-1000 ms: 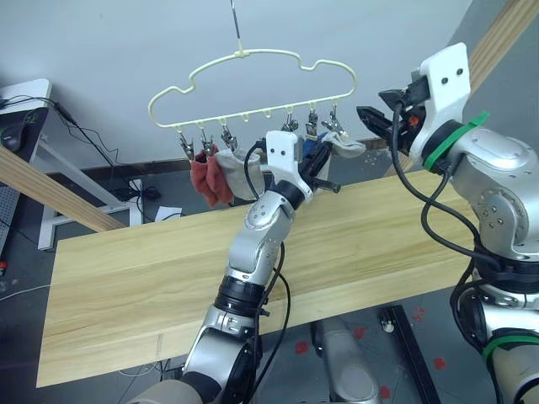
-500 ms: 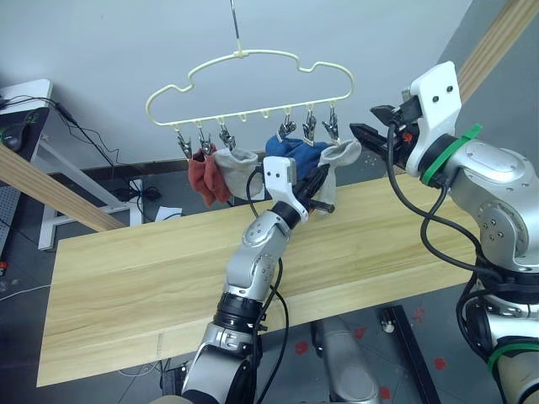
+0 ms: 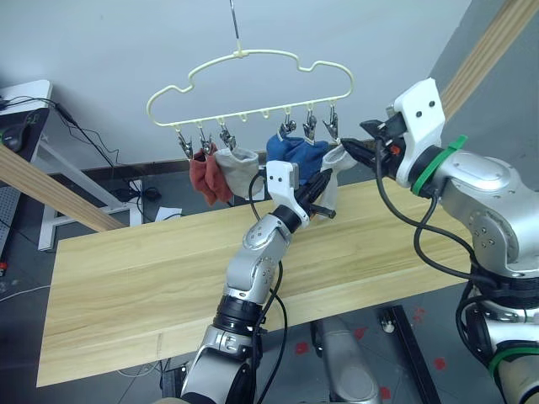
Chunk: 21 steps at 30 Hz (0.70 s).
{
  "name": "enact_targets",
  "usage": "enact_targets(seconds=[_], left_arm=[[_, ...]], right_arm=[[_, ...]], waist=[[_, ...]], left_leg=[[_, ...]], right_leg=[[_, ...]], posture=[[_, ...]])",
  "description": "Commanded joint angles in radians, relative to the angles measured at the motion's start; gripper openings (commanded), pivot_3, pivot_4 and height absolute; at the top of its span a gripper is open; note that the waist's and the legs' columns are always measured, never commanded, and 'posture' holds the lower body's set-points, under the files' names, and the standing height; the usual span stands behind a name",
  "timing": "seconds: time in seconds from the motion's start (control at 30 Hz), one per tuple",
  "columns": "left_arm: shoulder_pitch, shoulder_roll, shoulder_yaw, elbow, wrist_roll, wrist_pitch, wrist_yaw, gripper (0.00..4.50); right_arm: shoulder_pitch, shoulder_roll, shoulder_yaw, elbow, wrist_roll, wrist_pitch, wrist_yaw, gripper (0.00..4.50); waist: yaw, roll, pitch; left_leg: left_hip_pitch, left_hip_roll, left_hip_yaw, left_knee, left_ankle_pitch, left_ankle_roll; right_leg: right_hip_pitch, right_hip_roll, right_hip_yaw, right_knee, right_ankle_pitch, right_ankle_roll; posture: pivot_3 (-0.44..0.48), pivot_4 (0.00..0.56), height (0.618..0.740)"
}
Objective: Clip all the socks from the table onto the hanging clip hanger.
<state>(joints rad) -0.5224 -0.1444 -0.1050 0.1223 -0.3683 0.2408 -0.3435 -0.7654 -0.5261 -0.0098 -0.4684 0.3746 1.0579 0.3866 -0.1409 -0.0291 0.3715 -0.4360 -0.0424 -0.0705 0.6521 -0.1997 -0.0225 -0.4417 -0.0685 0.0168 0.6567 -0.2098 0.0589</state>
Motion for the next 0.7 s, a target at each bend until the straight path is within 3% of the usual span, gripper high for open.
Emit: enact_targets(seconds=[0.03,0.7], left_arm=[[-0.007,-0.014,-0.017,-0.043,0.005,-0.011,-0.015,0.0],[-0.014,-0.016,-0.018,-0.046,0.016,-0.019,-0.014,0.0]], right_arm=[[-0.042,0.028,0.006,0.016,-0.028,-0.006,-0.047,2.27],[-0.149,0.158,0.08,0.215,-0.154,-0.102,-0.121,2.27]], waist=[[0.0,0.0,0.0],[0.0,0.0,0.0]], left_leg=[[0.0,0.0,0.0,0.001,0.0,0.0],[0.0,0.002,0.001,0.009,0.0,0.0]], right_leg=[[0.0,0.0,0.0,0.001,0.0,0.0],[0.0,0.002,0.001,0.004,0.002,0.0]], posture=[[-0.281,0.307,0.74],[-0.262,0.308,0.74]])
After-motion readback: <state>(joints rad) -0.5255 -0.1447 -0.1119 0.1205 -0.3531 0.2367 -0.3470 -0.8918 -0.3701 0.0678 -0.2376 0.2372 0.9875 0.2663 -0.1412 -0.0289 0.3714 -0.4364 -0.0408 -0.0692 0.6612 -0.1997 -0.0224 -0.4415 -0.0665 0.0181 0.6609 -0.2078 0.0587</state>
